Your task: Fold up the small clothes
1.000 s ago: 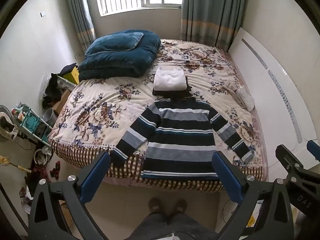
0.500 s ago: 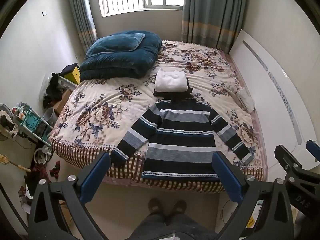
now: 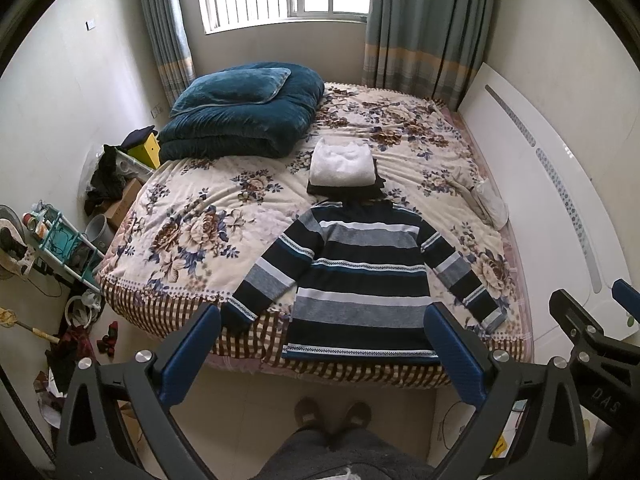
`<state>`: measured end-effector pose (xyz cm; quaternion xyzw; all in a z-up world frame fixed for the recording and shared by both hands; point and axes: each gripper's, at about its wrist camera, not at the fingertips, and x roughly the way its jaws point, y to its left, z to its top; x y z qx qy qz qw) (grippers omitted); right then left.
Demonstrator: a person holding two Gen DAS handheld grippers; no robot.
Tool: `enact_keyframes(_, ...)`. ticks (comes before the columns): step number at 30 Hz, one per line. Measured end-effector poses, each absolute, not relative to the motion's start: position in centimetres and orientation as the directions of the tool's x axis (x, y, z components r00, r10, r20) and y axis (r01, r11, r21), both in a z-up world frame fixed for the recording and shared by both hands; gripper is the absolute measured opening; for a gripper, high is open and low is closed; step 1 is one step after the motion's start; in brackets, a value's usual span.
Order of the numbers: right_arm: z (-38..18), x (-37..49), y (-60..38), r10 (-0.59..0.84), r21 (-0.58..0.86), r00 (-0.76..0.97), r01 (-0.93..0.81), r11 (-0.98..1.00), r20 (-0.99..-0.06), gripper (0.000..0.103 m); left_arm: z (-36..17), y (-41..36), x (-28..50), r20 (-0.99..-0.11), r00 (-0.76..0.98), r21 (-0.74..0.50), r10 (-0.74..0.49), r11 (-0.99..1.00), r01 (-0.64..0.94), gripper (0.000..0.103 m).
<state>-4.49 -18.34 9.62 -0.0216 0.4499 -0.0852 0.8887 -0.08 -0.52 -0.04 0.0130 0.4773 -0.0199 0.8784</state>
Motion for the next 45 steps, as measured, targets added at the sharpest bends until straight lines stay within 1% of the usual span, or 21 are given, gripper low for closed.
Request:
enact_keyframes(20,9.3,-4.5,-18.6,-0.176,-0.121,0.585,0.132,0.984,-0.792,0.103,0.6,-0.6,0.2,-0.838,0.545,-0.002,-0.029,0.999,0.050,0.103)
enact_keyframes(21,10.4,-4.1,-18.2,-0.174,-0.122,0.587,0.128,0.984,-0.791,0.103,0.7,-0.7,0.3,-0.838,0.544,-0.003,-0.029,0.999,0.049,0.103)
enact_keyframes(25,10.8,-3.7,-18.4,-0.173,-0.121,0.587,0.127,0.984,-0.791,0.103,0.6,-0.7,0.2,-0.837,0.547,-0.003,-0.031,0.999,0.051,0.103)
enact_keyframes(45,10.7,-3.9,-18.1,-0.175,-0.125,0.591,0.126,0.984,-0.787,0.103,0.7,-0.5,0.1,-0.835,0.549,-0.011,-0.036,0.999,0.048,0.103)
